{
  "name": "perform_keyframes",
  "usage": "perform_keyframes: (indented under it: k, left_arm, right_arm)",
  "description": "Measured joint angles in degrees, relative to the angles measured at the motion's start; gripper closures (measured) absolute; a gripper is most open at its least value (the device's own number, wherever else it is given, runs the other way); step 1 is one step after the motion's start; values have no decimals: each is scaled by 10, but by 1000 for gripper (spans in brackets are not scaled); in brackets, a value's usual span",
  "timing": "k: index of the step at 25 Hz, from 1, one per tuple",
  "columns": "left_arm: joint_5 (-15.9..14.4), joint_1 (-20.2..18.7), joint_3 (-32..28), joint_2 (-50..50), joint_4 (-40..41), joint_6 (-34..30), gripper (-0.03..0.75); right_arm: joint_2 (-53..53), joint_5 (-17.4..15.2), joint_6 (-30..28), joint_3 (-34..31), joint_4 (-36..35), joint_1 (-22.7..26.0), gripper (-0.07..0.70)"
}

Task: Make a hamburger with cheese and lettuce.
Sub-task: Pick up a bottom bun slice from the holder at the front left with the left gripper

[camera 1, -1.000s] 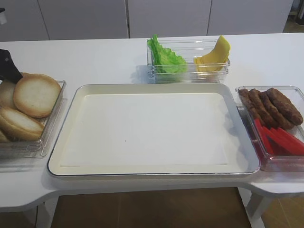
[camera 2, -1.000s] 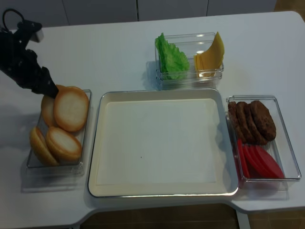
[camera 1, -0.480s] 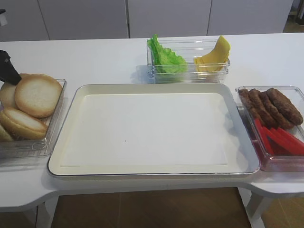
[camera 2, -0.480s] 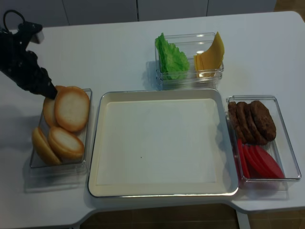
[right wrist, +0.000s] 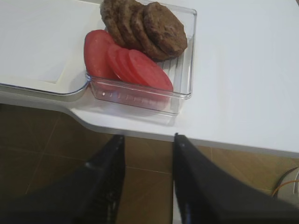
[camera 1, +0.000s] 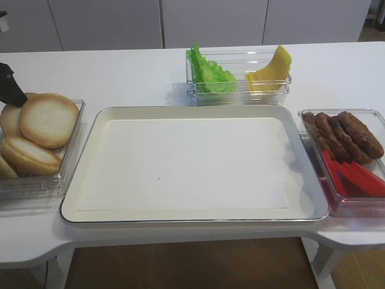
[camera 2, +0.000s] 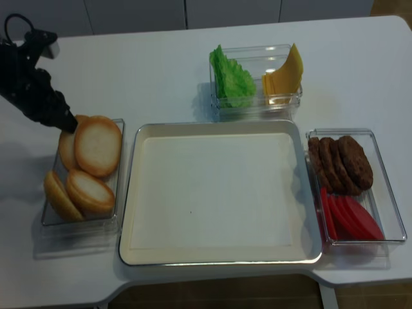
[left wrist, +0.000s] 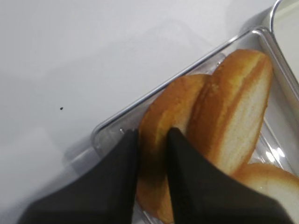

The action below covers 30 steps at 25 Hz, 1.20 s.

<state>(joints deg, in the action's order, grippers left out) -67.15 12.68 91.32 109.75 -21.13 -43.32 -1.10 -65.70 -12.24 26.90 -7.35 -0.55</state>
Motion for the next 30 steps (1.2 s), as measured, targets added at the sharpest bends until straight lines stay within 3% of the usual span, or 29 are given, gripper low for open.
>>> perform_keyframes:
  k: [30]
  left_arm:
    - [9, 5, 11, -103, 5, 0, 585]
  right_arm:
    - [0, 0, 0, 0, 0, 0, 351]
